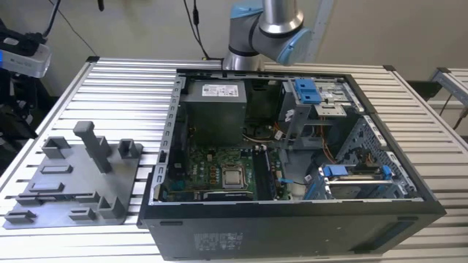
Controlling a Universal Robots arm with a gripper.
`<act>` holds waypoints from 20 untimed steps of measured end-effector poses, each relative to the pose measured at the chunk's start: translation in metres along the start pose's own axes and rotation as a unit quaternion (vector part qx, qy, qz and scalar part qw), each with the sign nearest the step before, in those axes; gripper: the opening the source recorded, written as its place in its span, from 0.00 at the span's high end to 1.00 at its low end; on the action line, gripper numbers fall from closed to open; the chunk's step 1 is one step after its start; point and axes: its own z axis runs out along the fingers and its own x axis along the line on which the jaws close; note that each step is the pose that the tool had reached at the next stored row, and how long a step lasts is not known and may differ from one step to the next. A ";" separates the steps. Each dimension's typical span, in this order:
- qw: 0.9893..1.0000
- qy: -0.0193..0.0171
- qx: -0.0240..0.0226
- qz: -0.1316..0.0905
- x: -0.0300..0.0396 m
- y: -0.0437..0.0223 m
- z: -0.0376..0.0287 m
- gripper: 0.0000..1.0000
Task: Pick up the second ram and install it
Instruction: 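Pick up the second ram and move it above second insertion slot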
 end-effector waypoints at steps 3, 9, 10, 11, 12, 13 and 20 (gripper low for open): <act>1.000 0.000 0.000 -0.009 0.0000 0.0000 0.0034 0.64; 1.000 0.000 0.000 -0.024 0.0001 -0.0001 0.0089 0.64; 1.000 0.000 0.000 -0.026 0.0001 -0.0001 0.0094 0.64; 1.000 0.000 0.000 -0.027 0.0001 -0.0001 0.0099 0.64; 1.000 0.000 0.000 -0.028 0.0001 -0.0001 0.0104 0.64; 1.000 0.000 0.000 -0.028 0.0001 -0.0001 0.0109 0.64; 0.999 0.000 0.000 -0.032 0.0001 -0.0001 0.0127 0.64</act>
